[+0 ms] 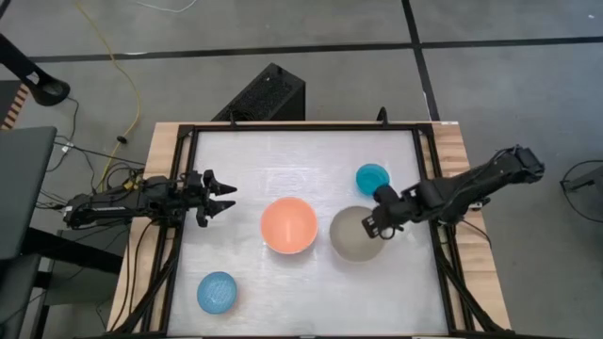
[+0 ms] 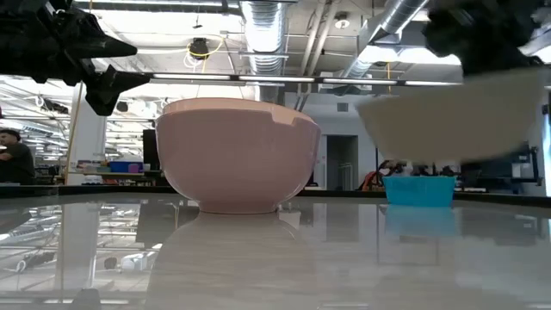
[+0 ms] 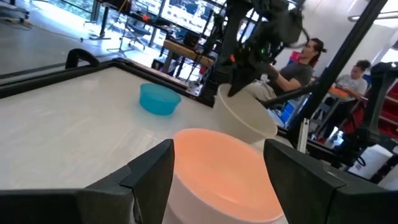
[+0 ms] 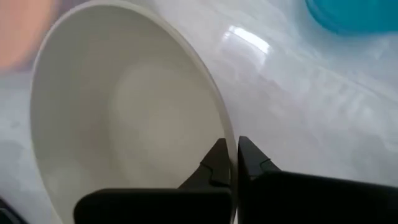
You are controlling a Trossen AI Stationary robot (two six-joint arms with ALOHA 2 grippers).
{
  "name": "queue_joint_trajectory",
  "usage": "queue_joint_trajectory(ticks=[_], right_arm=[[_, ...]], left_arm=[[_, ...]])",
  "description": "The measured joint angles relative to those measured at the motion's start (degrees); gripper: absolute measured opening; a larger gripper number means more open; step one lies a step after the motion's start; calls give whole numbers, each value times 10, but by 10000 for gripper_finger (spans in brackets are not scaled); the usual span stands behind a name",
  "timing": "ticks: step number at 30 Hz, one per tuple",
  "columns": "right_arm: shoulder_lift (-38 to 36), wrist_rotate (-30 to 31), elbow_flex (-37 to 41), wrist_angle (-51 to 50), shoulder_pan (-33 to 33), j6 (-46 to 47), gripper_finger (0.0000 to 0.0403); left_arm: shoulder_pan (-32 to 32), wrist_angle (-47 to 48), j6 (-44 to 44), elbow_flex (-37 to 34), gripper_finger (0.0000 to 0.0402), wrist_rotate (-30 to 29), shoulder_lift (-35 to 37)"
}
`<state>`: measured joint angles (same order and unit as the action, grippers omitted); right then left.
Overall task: Nest bowls inside each other by size order
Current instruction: Stack the gray bowl on top of the transparent orange bowl
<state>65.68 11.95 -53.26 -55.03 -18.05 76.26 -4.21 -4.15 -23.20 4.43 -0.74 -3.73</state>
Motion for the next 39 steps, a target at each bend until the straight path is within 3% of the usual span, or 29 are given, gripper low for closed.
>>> queue_joint_trajectory(ticks=[6,21,30,39], right_arm=[[48,18,-99,1,46,-62,0],[264,19,-336,53,128,-251,0],[346,-29,-365,157,149,-287,0],[376,-48,-366,181,149,-280,0]], left_arm=[[0,0,10,0,238,0,0],[0,8,10,0,238,38,0],[0,9,0,0,238,48,0],[0,21,-1,0,238,50,0]])
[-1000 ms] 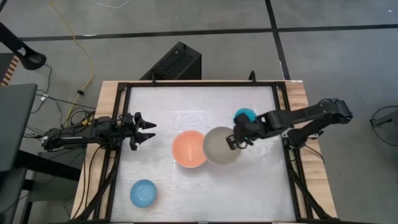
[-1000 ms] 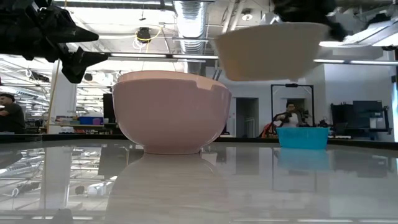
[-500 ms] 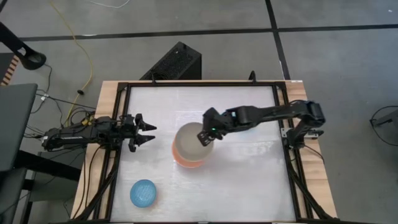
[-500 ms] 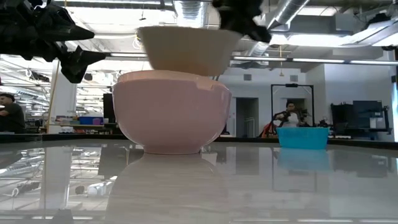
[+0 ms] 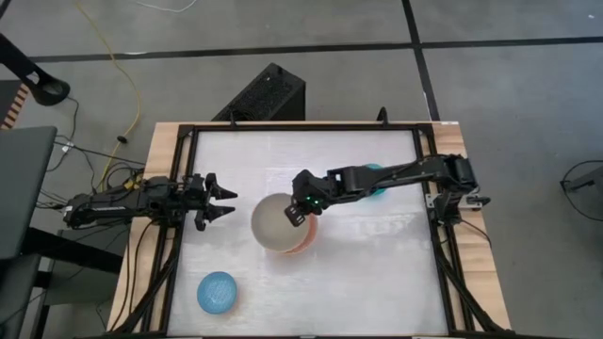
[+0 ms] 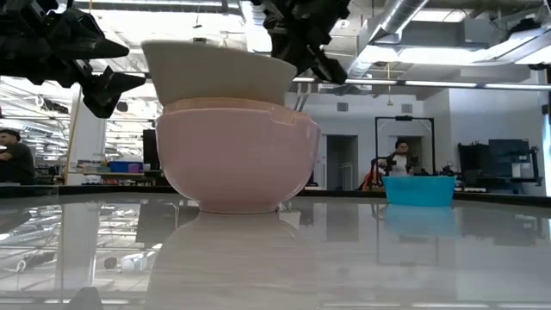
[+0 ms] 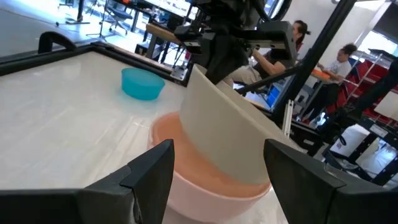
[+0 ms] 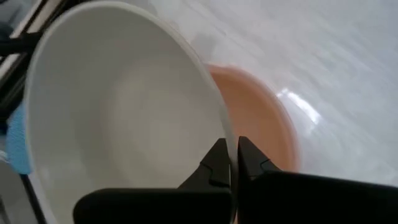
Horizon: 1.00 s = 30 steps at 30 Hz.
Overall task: Nest bowls inside each other by size order
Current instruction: Stack the gray bowl on top of the transparent orange bowl
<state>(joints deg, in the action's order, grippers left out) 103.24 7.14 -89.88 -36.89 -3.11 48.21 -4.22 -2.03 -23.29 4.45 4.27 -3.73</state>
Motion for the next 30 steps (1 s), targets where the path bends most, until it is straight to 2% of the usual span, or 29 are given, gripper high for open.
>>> queue_joint_trajectory(ticks=[30], right_arm=[[11,2,7,-46,3,39,0]], left_arm=[[0,1,1,0,238,-2,0]])
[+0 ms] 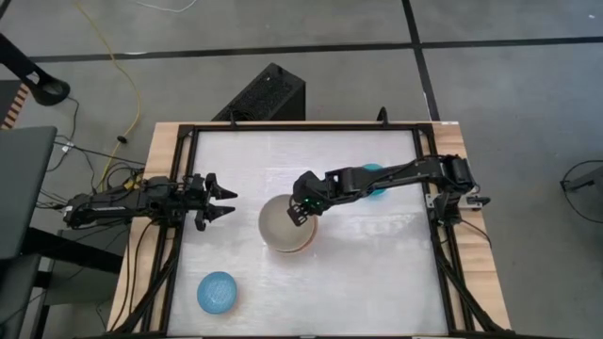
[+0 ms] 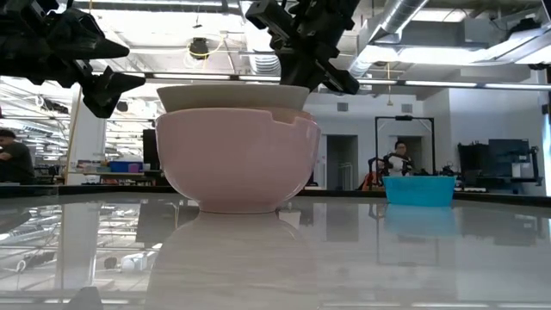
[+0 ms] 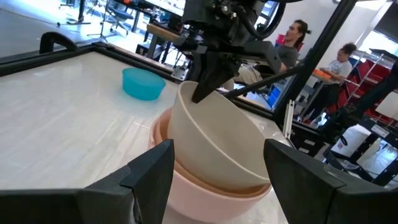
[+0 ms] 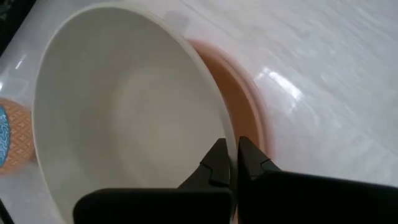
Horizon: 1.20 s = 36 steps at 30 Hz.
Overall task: Nest bowls inside each other by size order
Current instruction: Stack the gray bowl on top of the transparent orange bowl, then stack the blue bowl on top of the gray bowl
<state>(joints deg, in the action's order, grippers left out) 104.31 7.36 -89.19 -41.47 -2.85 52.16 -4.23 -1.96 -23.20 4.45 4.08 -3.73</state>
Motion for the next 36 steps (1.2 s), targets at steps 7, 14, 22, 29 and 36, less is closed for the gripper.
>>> queue_joint_trajectory(ticks=[7,14,22,29,36], right_arm=[[0,0,0,0,0,4,0],[0,0,1,-1,0,19,5],[0,-4,1,-6,0,31,76],[-1,-10,1,-16,0,35,130],[-4,-13,1,-17,0,13,173]], left_arm=[[0,0,0,0,238,0,0],[0,0,0,0,238,0,0],[0,0,0,0,238,0,0],[0,0,0,0,238,0,0],[0,0,0,0,238,0,0]])
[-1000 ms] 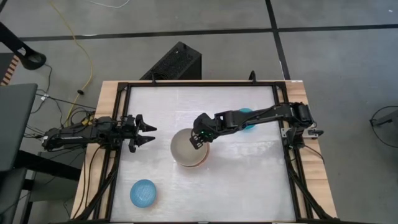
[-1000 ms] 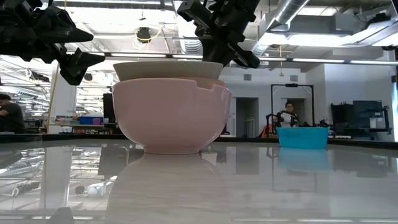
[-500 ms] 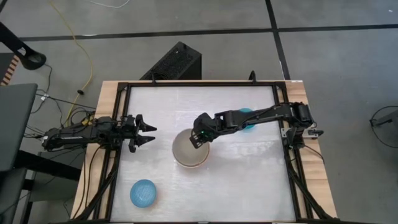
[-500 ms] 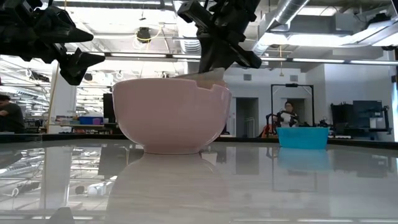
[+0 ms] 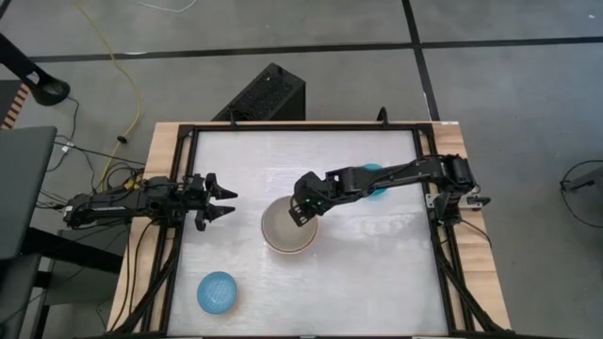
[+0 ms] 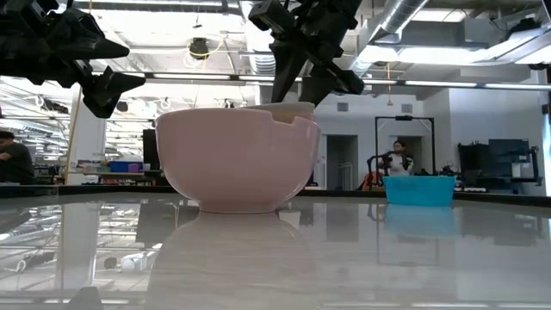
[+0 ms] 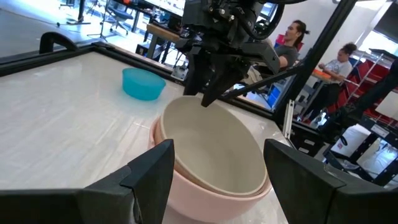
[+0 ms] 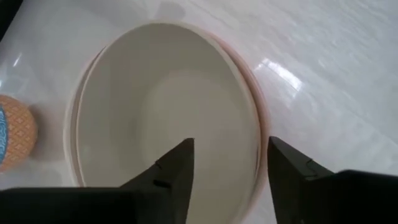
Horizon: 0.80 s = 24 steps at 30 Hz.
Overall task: Nest bowls inside each other by size order
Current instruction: Stack the blue bowl on top of the gray bowl
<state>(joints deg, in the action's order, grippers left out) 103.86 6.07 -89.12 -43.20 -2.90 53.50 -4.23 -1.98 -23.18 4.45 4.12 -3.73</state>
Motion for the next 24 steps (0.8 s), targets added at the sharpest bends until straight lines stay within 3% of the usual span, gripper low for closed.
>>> queue_joint_trajectory(ticks=[6,12,16,24], right_arm=[[-34,1,0,-8,0,-15,187],[-68,0,0,-13,2,-49,172],[-68,-37,0,-9,4,-75,134],[-51,-109,28,43,12,-115,12]], left_arm=[[0,0,0,0,238,0,0],[0,0,-1,0,238,0,0],[0,0,-1,0,238,-5,0],[0,0,-6,0,238,-16,0]])
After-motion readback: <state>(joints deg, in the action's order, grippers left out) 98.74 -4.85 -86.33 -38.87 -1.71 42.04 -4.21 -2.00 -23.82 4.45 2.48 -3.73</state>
